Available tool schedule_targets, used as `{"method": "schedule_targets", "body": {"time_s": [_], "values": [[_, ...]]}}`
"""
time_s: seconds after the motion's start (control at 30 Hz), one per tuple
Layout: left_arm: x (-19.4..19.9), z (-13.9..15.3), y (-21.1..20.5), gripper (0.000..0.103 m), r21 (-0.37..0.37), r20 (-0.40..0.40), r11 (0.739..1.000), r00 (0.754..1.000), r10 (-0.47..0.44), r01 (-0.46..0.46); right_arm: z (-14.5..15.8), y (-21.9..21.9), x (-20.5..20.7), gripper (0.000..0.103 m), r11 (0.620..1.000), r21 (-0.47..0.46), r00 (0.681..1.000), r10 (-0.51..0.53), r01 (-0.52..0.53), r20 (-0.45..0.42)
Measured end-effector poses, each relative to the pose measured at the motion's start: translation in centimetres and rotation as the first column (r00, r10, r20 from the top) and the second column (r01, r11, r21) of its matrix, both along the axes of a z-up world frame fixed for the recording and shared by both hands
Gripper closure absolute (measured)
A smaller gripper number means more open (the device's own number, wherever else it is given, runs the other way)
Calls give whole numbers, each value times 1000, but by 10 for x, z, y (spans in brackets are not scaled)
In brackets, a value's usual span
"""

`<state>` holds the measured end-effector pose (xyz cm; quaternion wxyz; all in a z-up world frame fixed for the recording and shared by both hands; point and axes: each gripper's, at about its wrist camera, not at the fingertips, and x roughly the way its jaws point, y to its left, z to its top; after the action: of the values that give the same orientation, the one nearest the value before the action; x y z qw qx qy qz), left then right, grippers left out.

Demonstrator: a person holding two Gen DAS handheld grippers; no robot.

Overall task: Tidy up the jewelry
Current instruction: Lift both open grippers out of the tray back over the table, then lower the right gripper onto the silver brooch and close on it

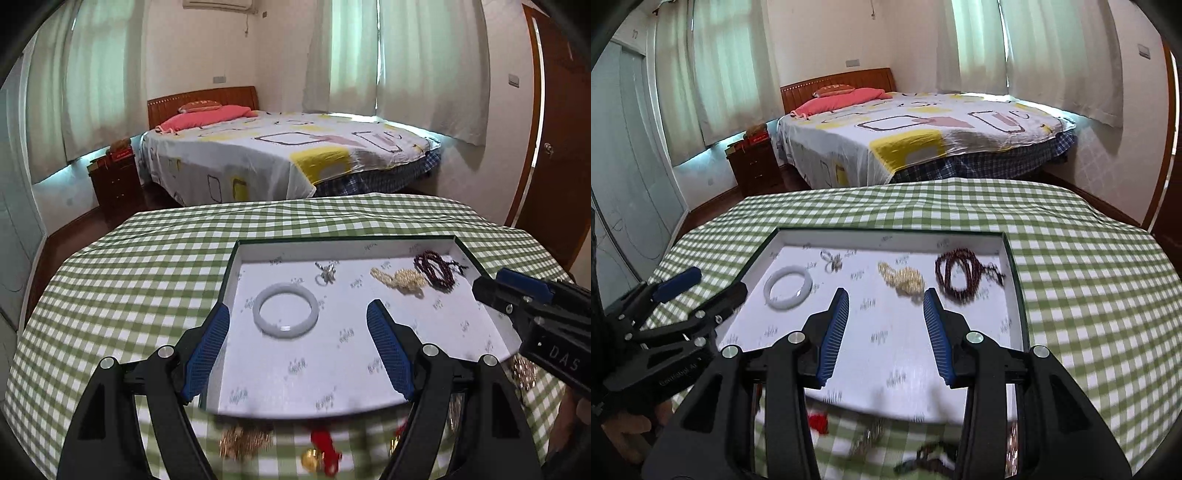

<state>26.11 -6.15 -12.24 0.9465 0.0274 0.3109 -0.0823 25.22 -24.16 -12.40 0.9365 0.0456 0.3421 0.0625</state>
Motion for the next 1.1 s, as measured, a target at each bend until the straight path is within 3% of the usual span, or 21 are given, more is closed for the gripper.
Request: {"method": "schedule_targets", "body": {"time_s": [0.13, 0.23, 0.5, 0.87, 0.93, 1.1], "values": [[-24, -4, 9, 29, -19, 28, 999, 999, 27, -27, -12, 4, -23, 63, 1000, -8, 1000, -3, 2, -5], [-39, -9, 14, 29, -22, 35, 999, 998, 44, -44, -26, 7, -40, 72, 1000, -4, 1000, -3, 3, -18], [-66, -35, 27, 29, 9, -32, 997, 997, 75, -74, -64, 18, -48, 74, 1000, -12, 992, 15, -17, -124], [-72, -49, 34, 29, 10, -72, 997, 994, 83, -82, -79, 17, -37, 76, 1000, -23, 983, 13, -17, -182], [-73, -50, 34, 29, 11, -76, 997, 994, 81, -81, -80, 19, -37, 82, 999, -28, 983, 24, -30, -184], [-73, -53, 33, 29, 3, -91, 997, 993, 75, -75, -80, 19, -40, 88, 999, -23, 983, 43, -48, -180]]}}
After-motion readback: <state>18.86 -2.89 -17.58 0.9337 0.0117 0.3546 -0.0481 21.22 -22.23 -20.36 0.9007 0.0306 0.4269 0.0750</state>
